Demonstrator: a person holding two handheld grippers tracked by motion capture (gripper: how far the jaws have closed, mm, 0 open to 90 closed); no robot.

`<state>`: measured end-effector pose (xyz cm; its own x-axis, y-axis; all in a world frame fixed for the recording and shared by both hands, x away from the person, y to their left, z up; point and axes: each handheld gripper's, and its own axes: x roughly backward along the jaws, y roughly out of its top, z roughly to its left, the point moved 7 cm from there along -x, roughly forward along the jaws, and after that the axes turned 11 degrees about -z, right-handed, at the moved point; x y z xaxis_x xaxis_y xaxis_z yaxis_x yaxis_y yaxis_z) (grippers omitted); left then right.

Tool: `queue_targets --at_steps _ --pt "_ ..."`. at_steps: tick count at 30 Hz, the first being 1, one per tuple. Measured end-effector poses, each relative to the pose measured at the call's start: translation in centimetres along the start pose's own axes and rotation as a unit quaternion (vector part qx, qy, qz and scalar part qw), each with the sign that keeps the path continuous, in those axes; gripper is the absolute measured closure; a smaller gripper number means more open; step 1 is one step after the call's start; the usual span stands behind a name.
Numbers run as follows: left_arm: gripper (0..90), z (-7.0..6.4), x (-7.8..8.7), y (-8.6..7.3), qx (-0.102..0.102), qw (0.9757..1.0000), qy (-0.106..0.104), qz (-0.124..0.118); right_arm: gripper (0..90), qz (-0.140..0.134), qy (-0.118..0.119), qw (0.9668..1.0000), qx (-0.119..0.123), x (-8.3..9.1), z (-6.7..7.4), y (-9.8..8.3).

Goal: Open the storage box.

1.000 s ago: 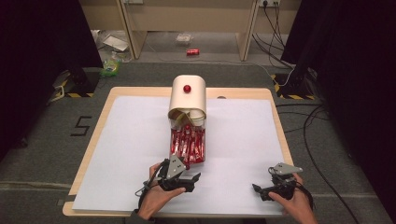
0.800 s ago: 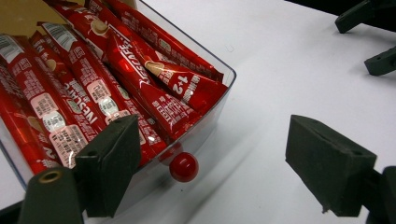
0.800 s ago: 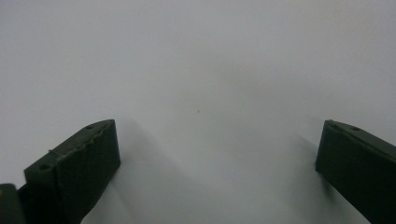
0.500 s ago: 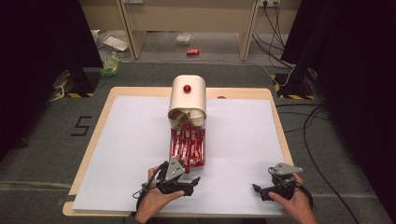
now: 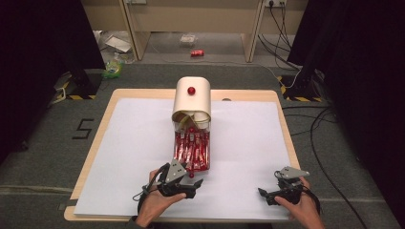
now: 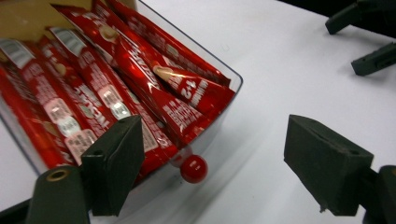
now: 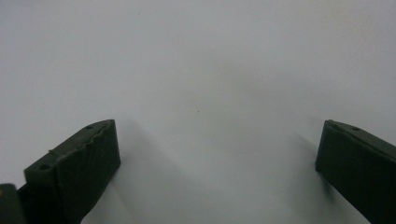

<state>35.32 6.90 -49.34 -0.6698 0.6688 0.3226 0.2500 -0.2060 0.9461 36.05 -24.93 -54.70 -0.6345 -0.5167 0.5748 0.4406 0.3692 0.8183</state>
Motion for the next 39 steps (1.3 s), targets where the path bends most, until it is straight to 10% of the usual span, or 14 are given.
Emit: queue_targets --at_steps 39 --pt "17.6 4.4 -1.2 3.1 0.032 0.9953 0.083 -0.04 0.3 0.0 0.0 1.0 0.0 0.0 0.0 0.0"
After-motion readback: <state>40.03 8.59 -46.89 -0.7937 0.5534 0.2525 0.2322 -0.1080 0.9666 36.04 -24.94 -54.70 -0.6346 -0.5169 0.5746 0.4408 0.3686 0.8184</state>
